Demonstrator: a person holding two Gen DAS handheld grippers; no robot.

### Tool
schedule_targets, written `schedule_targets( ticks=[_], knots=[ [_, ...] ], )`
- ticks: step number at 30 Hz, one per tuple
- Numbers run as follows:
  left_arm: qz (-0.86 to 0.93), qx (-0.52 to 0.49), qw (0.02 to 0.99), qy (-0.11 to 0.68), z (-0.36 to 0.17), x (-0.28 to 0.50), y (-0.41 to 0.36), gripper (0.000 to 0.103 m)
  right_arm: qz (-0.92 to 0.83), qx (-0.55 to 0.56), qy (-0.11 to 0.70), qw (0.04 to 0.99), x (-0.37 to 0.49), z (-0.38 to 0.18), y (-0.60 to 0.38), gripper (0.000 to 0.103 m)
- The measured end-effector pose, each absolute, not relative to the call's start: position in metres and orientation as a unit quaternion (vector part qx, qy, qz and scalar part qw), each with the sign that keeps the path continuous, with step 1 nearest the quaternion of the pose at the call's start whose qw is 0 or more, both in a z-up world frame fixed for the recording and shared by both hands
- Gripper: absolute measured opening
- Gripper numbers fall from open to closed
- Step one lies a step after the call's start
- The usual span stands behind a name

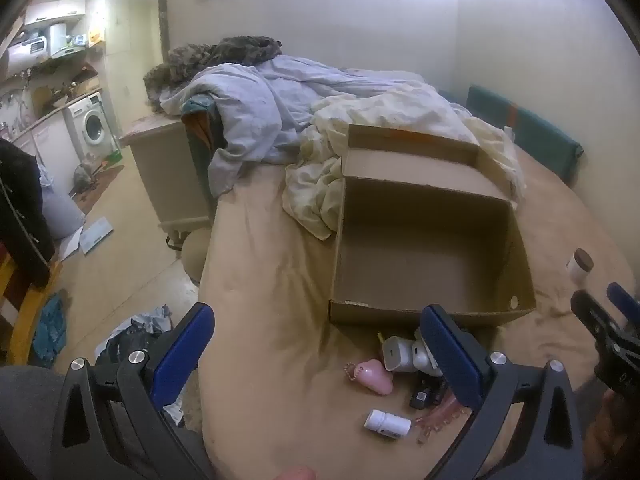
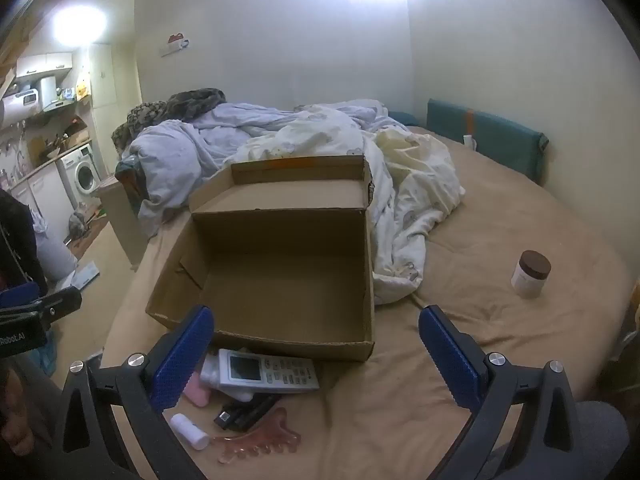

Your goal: Organize rigid objects

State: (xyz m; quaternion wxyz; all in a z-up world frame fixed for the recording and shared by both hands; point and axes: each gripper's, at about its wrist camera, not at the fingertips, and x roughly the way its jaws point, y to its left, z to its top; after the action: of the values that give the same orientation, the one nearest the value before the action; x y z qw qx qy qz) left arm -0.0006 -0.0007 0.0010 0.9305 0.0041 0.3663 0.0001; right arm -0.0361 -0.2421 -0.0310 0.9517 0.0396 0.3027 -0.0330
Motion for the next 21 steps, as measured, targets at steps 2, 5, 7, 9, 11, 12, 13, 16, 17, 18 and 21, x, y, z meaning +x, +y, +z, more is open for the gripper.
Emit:
schedule_targets(
  ticks=[2,5,7,9,11,12,13,16,17,18,21],
  knots=[
    [0.001,0.005,0.932,0.362,0.0017,-0.0013,-0.0024,0.103,-0.033,0.039,0.302,0.952,-0.0363,-0.0309,-0.2423,0.103],
    [-0.004,-0.003,0.93,0.368,0.0018,-0.0016,-0.0002,0.103,-0.034,0.041,0.302,0.952,-0.0361,-0.0309,-0.2427,0.103],
    [-0.003,-0.003,0.93,0.366,0.0019,-0.0019,-0.0003,0.103,-0.034,0.042,0.302,0.952,-0.036,-0.031,-0.2423,0.103],
    [-0.003,-0.003,0.931,0.366,0.0022,-0.0023,-0.0003,0.103,-0.032,0.041,0.301,0.952,-0.0368,-0.0309,-0.2432,0.103],
    [-0.003,-0.003,0.93,0.367,0.0016,-0.0016,-0.0003,0.103,-0.032,0.041,0.302,0.952,-0.0367,-0.031,-0.243,0.103],
    [-0.003,-0.002,0.93,0.366,0.0015,-0.0016,-0.0003,0.103,-0.032,0.041,0.302,0.952,-0.0366,-0.0311,-0.2431,0.103],
    [-0.003,-0.002,0.931,0.366,0.0018,-0.0019,-0.0007,0.103,-0.032,0.041,0.302,0.952,-0.0365,-0.0311,-0.2431,0.103],
    [-0.004,-0.003,0.93,0.366,0.0018,-0.0018,-0.0004,0.103,-0.032,0.041,0.302,0.952,-0.0367,-0.0307,-0.242,0.103],
    [-0.003,-0.002,0.93,0.366,0.0014,-0.0016,-0.0002,0.103,-0.032,0.04,0.302,0.952,-0.0367,-0.0307,-0.2418,0.103],
    [-0.003,-0.002,0.93,0.366,0.0016,-0.0019,-0.0005,0.103,-0.032,0.04,0.302,0.952,-0.0366,-0.0307,-0.2416,0.103],
    [-0.003,-0.002,0.931,0.366,0.0015,-0.0017,-0.0004,0.103,-0.032,0.04,0.302,0.952,-0.0363,-0.031,-0.2414,0.103]
  ],
)
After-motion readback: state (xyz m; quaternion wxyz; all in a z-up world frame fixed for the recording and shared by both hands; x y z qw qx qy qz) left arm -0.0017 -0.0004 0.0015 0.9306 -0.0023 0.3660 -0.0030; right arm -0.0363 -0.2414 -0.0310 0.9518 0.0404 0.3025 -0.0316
